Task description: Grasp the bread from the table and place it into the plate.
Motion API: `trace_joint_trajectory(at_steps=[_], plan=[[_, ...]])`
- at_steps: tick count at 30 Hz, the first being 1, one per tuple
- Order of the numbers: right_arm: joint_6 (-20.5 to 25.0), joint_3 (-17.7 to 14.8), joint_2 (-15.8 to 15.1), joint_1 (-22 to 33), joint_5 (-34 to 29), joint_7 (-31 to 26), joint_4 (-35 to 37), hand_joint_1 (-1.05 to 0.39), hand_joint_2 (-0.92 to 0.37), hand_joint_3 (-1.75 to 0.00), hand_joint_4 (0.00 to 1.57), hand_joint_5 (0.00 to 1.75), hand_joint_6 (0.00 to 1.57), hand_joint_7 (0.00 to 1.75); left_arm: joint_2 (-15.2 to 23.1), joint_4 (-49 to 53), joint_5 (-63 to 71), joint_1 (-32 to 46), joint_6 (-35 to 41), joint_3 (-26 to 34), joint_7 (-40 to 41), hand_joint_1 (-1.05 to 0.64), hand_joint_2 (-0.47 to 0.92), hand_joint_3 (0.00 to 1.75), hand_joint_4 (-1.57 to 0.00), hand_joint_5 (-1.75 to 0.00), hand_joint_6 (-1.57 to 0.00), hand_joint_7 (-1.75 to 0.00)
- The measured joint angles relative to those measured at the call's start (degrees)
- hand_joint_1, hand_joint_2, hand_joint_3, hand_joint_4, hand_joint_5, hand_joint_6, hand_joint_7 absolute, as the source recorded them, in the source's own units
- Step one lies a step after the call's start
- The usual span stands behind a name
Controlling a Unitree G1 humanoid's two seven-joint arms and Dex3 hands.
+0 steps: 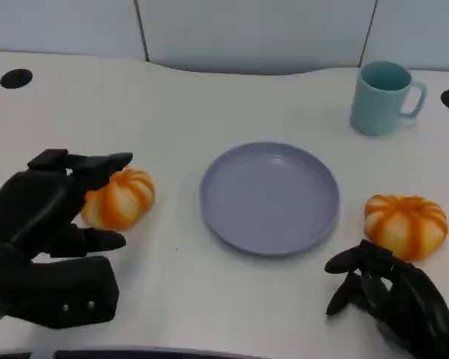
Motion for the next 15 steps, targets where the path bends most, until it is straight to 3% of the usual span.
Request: trace_joint_trajectory(at_steps=[15], plan=[[-1.20, -0.29, -0.10, 0.35, 0.48, 1.57, 0.34, -0.42, -0.92, -0.35, 0.62, 1.57, 0.60, 1.15, 1.29, 18.17, 3.75, -14.26, 7.13, -12.35, -1.05, -0.85, 0.92, 0.05, 0.00, -0.21, -0.13, 0.00]])
